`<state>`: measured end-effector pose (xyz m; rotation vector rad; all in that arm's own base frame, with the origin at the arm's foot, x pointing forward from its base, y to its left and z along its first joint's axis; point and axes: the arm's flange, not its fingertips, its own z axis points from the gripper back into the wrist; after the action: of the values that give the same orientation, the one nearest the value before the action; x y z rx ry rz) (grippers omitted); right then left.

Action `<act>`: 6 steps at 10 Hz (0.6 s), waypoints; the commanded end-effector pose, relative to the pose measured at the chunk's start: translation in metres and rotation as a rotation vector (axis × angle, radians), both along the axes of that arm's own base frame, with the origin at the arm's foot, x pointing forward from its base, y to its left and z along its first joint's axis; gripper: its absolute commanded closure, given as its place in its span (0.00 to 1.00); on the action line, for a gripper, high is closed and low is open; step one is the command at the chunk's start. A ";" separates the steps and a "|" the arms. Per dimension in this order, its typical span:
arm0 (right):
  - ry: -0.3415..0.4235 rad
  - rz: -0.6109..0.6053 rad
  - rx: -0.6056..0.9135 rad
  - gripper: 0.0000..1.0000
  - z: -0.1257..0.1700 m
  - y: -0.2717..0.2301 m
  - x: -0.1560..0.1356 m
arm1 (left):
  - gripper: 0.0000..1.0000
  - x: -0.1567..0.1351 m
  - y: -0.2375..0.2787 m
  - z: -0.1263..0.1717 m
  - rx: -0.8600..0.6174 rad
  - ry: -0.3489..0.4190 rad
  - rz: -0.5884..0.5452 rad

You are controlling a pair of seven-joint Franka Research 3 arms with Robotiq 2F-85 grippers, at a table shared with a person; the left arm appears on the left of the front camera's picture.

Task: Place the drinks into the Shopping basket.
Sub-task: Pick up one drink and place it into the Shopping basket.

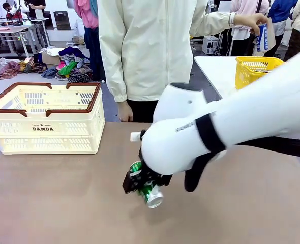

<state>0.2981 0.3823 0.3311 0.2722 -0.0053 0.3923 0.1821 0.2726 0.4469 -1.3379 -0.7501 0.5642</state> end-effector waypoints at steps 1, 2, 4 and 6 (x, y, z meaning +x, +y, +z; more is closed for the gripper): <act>0.011 -0.010 0.029 1.00 -0.009 0.012 -0.001 | 0.00 0.000 0.001 0.001 0.001 -0.024 -0.002; 0.015 -0.005 0.026 1.00 -0.021 0.020 -0.008 | 0.00 0.000 0.001 0.001 0.001 -0.024 -0.002; 0.009 0.017 -0.003 0.41 -0.036 0.024 -0.014 | 0.00 0.000 0.001 0.001 0.001 -0.024 -0.002; 0.012 -0.011 0.005 0.00 -0.033 0.026 -0.016 | 0.00 0.000 0.001 0.001 0.001 -0.024 -0.002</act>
<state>0.2841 0.4039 0.2928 0.2817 0.0391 0.4175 0.1821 0.2726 0.4469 -1.3378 -0.7503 0.5641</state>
